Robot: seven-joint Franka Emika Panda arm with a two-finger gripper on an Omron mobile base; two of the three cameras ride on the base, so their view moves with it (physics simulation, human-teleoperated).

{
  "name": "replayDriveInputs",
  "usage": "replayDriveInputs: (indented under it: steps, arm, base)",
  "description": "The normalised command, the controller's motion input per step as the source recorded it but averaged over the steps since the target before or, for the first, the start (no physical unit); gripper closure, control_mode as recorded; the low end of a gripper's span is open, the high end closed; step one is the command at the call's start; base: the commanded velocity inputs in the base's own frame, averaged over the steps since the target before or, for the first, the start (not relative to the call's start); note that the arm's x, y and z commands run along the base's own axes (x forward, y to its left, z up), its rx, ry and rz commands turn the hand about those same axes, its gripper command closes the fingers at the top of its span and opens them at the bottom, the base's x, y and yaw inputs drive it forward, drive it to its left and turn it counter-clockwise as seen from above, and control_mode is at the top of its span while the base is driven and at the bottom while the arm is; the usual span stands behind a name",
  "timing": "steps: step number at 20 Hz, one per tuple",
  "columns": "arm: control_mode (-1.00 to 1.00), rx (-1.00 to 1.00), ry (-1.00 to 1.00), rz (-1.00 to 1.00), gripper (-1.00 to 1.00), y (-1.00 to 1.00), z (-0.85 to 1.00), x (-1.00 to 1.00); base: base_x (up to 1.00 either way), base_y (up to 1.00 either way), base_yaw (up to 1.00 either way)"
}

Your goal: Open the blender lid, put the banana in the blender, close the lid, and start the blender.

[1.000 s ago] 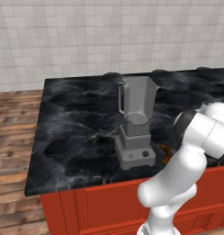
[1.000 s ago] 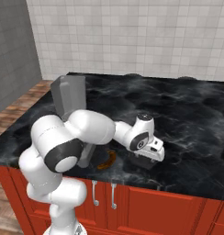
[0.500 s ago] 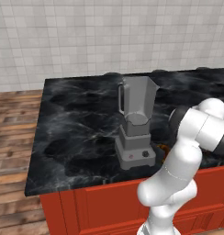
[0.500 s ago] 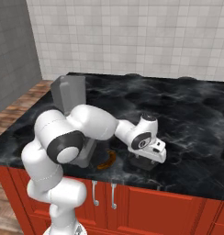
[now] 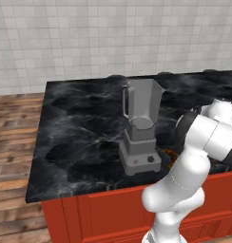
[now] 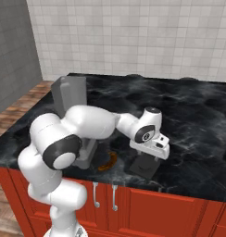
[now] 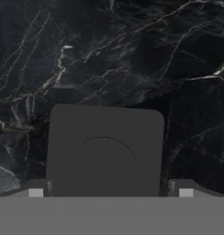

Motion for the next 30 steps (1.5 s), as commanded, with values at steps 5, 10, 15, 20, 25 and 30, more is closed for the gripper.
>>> replayDriveInputs:
  steps: [5, 10, 15, 20, 25, 30]
  arm:
    - [-1.0, 0.0, 0.0, -0.02, -1.0, 0.29, 0.34, -0.33]
    - [-1.0, 0.0, 0.01, 0.0, -1.0, 0.94, -0.05, -0.38]
    - [-1.0, 0.0, 0.01, 0.0, -1.0, 0.99, -0.24, -0.17]
    - [-1.0, 0.0, 0.01, 0.03, -1.0, 0.85, -0.19, 0.0]
    - [-1.0, 0.0, 0.0, 0.02, -1.0, 0.16, -0.25, 0.23]
    - [-1.0, 0.0, 0.0, 0.0, -1.0, 0.0, -0.23, 0.27]
  base:
    - [0.0, 0.0, 0.0]
    - [0.0, 0.0, 0.0]
    - [0.0, 0.0, 0.0]
    - [0.0, 0.0, 0.0]
    - [0.0, 0.0, 0.0]
    - [0.0, 0.0, 0.0]
